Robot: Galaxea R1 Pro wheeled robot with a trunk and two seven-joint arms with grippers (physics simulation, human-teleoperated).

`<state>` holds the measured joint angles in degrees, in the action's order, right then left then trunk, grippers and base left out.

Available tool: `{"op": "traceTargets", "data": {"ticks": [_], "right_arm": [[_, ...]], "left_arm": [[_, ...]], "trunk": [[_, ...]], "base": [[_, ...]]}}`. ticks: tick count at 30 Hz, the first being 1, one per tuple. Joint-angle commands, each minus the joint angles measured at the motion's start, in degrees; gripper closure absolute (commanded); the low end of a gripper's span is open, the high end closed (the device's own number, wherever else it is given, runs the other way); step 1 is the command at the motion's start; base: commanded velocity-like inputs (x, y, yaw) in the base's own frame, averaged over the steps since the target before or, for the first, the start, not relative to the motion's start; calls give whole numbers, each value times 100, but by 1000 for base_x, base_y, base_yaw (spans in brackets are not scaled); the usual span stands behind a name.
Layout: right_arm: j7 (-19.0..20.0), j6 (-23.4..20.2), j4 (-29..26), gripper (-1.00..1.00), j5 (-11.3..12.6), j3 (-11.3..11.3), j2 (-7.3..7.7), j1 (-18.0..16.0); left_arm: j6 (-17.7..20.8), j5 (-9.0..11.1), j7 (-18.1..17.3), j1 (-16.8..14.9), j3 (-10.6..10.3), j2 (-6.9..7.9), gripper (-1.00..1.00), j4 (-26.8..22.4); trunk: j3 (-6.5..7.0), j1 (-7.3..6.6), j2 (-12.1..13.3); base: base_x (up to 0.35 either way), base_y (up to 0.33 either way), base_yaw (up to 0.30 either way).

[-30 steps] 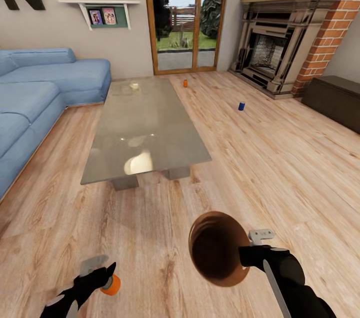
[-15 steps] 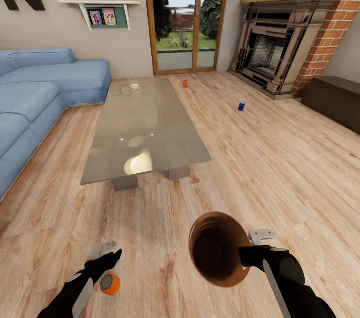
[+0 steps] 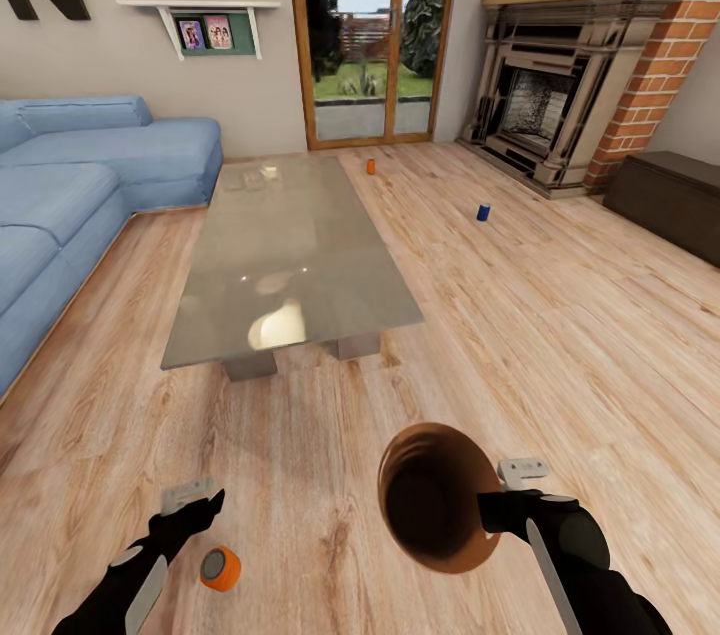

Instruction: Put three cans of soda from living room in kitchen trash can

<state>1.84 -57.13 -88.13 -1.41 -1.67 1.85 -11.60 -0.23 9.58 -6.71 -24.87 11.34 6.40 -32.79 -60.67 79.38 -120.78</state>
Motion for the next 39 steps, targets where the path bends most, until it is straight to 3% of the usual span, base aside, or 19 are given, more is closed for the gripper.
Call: {"op": "traceTargets", "data": {"ticks": [1, 25, 31, 39], "right_arm": [[27, 1, -2, 100, 103, 0, -1, -2], [27, 9, -2, 100, 97, 0, -1, -3], [27, 9, -2, 100, 97, 0, -1, -3], [27, 9, -2, 100, 97, 0, -1, 0]], "left_arm": [[-7, 0, -1, 0, 0, 0, -100, 0], [-65, 0, -6, 0, 9, 52, -100, -17], [-225, 1, -13, 0, 11, 54, -100, -15], [-266, 2, -15, 0, 11, 55, -100, -8]], "trunk": [[1, 0, 0], [-60, 0, 0], [-113, 0, 0], [-330, 175, -321]], "base": [[150, 16, 0], [41, 6, 0], [0, 0, 0], [0, 0, 0]]}}
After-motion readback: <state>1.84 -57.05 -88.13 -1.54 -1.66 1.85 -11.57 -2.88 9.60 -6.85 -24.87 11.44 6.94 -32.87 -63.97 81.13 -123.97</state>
